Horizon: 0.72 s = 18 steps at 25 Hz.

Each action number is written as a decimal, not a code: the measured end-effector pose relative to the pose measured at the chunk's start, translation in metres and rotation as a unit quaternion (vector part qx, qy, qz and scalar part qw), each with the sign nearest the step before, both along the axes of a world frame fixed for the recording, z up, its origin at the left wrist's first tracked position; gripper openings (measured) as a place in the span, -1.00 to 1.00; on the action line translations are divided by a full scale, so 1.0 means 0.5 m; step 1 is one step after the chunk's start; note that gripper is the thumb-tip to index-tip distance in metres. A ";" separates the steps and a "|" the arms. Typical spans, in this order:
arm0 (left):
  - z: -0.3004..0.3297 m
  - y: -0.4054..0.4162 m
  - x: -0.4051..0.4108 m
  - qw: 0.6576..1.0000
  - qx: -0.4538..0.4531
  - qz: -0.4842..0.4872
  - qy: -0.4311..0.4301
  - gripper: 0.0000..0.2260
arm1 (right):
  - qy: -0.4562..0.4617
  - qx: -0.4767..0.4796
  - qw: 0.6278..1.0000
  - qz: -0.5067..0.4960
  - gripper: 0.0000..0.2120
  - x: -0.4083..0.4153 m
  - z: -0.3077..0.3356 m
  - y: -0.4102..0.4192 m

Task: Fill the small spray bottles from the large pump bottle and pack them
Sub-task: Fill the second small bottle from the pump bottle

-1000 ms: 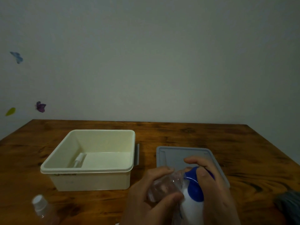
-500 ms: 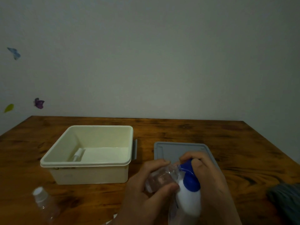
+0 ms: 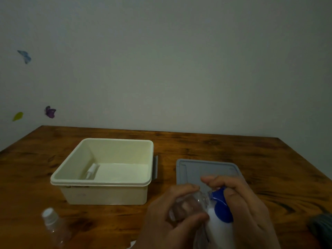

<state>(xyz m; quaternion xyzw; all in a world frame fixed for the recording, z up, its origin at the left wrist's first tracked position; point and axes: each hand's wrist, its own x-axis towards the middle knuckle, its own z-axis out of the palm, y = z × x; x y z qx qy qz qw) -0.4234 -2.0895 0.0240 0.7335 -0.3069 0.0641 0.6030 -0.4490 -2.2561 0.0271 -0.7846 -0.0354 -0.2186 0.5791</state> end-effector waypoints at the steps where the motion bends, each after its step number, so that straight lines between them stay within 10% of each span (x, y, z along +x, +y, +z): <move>1: -0.010 -0.001 0.001 1.000 -0.005 0.002 -0.001 -0.49 | 0.000 -0.038 0.999 -0.014 -0.71 -0.008 0.015 0.005; 18: -0.018 0.001 0.000 1.000 -0.011 -0.003 -0.021 -0.54 | -0.042 -0.085 0.991 -0.090 -0.67 -0.043 0.044 0.056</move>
